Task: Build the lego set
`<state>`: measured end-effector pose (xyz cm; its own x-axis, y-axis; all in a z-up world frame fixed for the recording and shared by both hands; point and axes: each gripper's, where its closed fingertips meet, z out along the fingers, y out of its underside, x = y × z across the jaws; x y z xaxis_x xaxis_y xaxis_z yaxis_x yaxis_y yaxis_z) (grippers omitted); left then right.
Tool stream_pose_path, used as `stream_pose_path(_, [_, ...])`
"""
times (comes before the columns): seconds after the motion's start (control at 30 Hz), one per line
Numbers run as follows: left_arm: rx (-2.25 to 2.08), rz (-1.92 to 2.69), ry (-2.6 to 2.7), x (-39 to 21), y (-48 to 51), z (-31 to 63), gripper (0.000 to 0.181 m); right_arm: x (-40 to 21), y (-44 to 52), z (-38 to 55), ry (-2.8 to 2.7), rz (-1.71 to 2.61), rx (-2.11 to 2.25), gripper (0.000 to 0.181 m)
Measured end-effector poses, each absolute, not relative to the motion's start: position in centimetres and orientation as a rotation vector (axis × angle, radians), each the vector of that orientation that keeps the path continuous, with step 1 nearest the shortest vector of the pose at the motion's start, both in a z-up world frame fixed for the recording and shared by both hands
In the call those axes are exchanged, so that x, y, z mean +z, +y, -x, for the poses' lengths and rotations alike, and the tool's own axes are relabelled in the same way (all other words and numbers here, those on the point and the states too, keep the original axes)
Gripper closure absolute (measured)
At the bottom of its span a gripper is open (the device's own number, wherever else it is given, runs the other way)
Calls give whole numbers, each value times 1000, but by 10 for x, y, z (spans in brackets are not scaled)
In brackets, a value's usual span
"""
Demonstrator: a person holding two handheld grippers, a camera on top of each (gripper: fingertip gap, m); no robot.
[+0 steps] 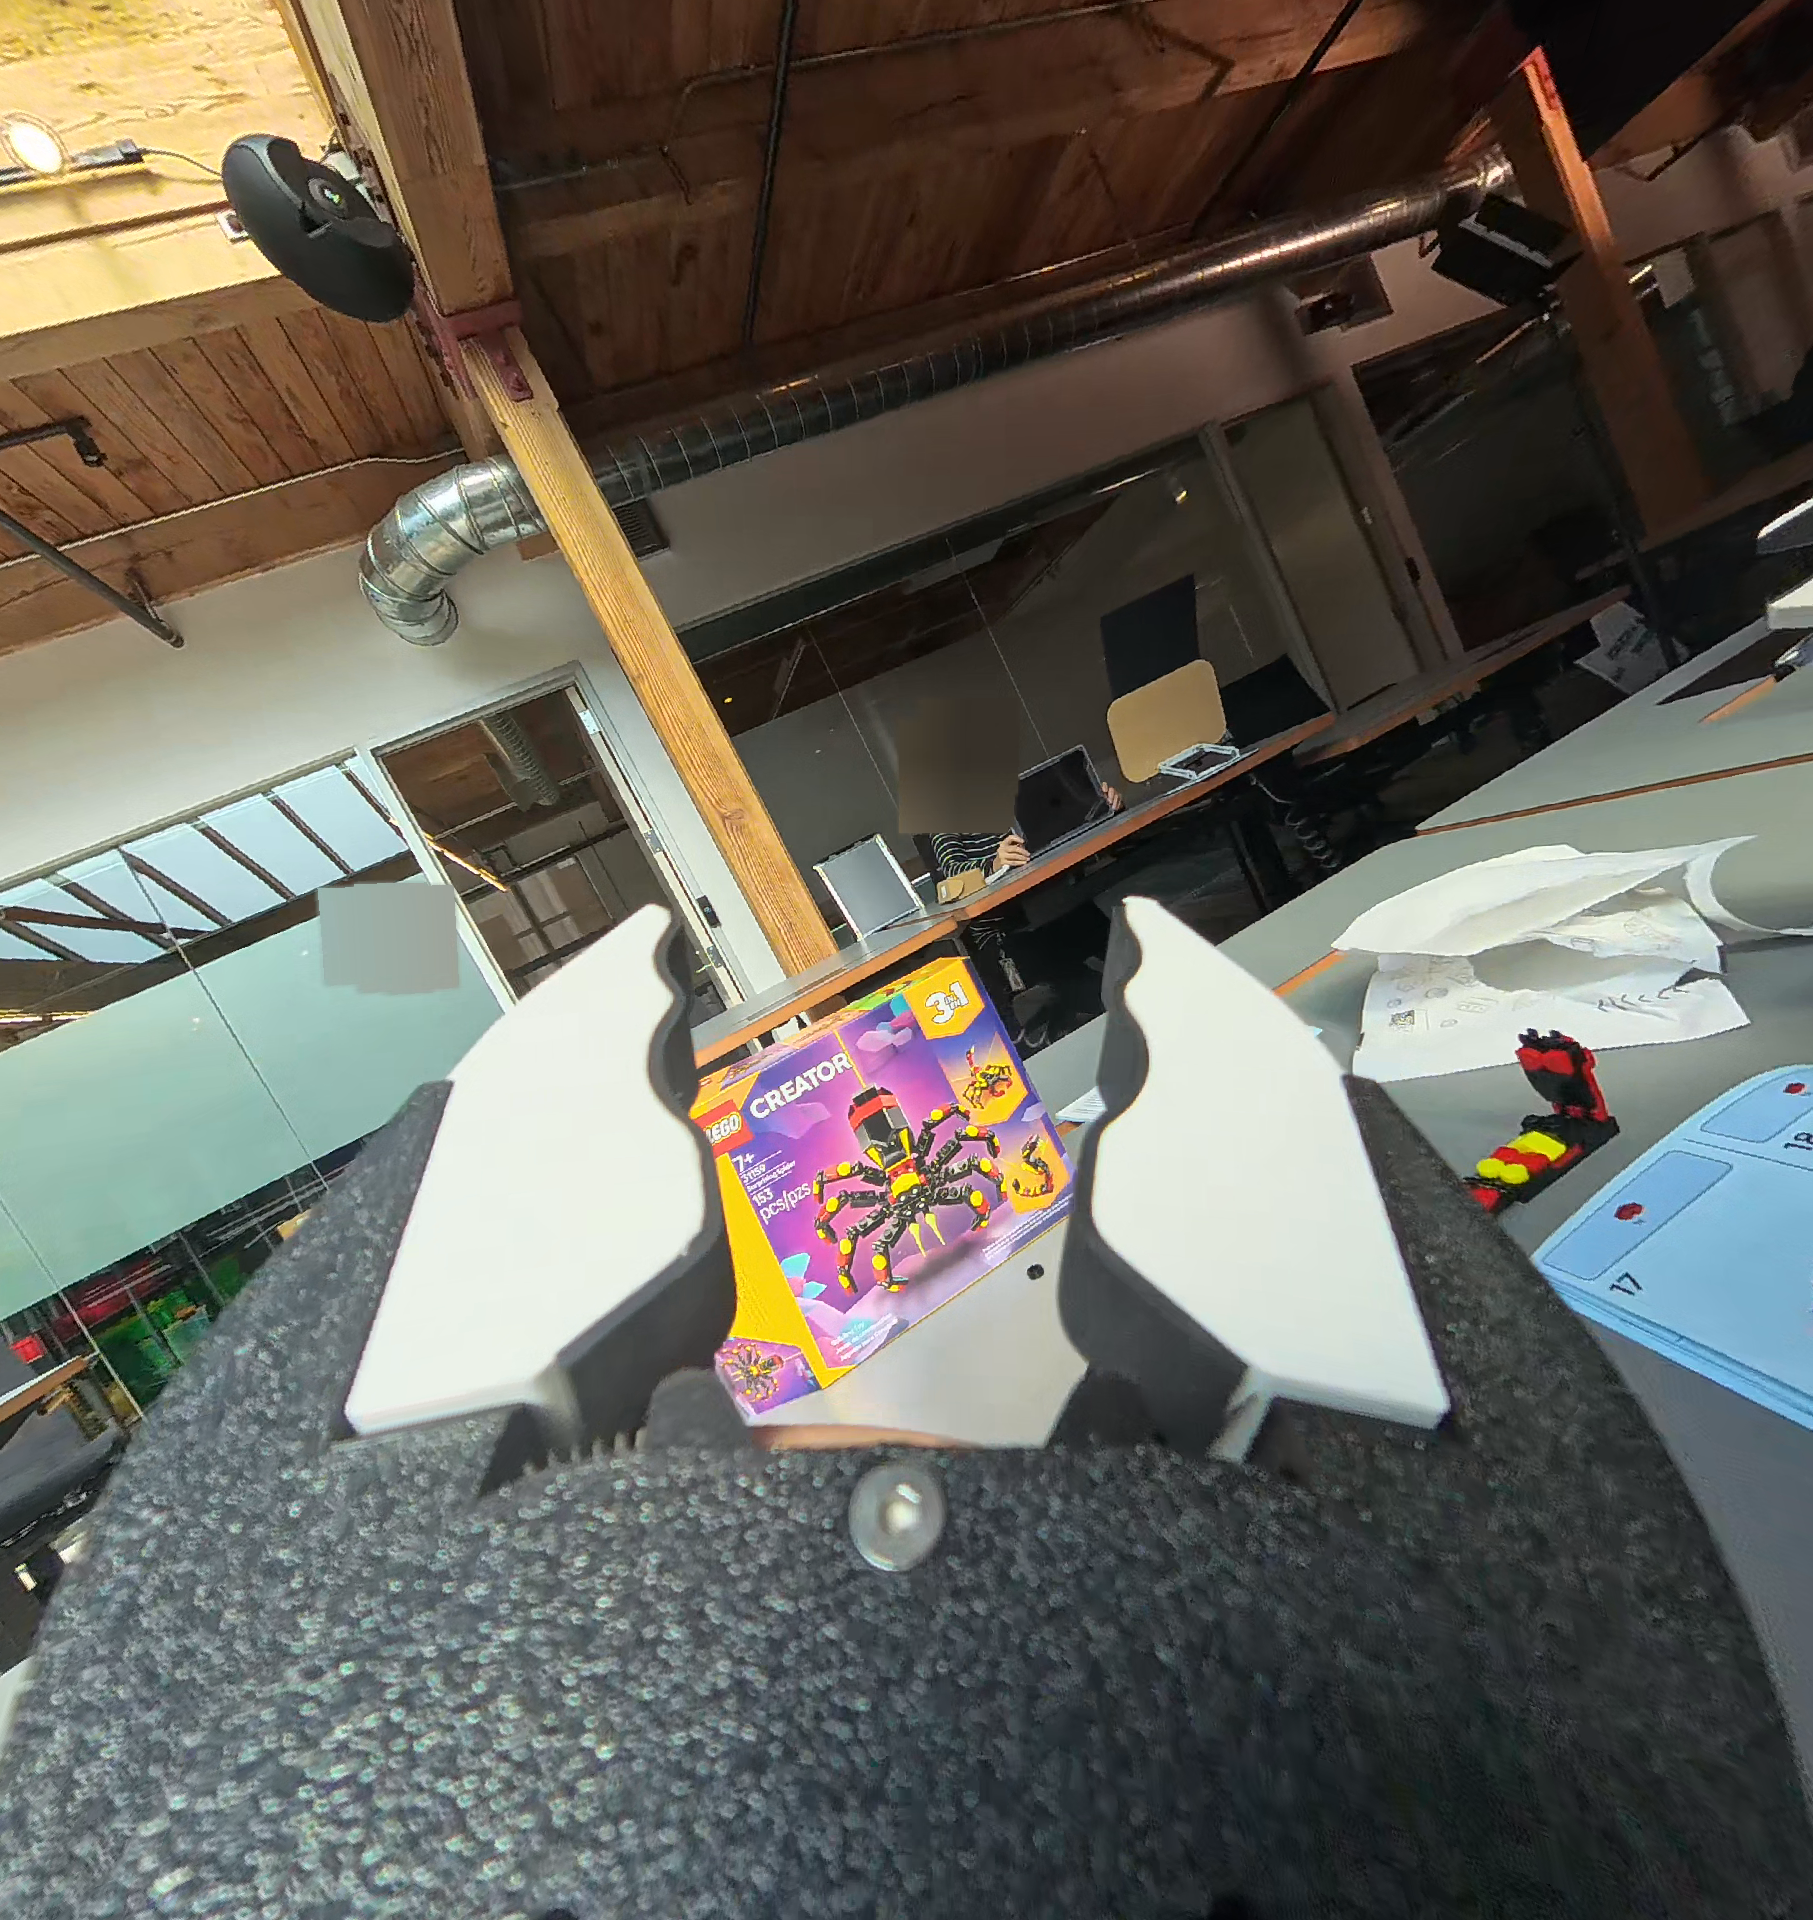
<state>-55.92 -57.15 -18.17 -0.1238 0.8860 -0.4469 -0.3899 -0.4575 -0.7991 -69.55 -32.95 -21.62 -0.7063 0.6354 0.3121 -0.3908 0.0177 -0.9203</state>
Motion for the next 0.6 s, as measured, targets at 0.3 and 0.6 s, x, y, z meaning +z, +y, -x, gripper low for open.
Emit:
stream_pose_path(0.3, [1590, 1136, -676, -185, -567, 556, 128, -227, -333, 695, -1666, 279, 1788, 142])
stream_pose_path(0.6, [1610, 1185, -648, -191, -562, 559, 152, -231, -335, 698, -1678, 269, 1720, 148])
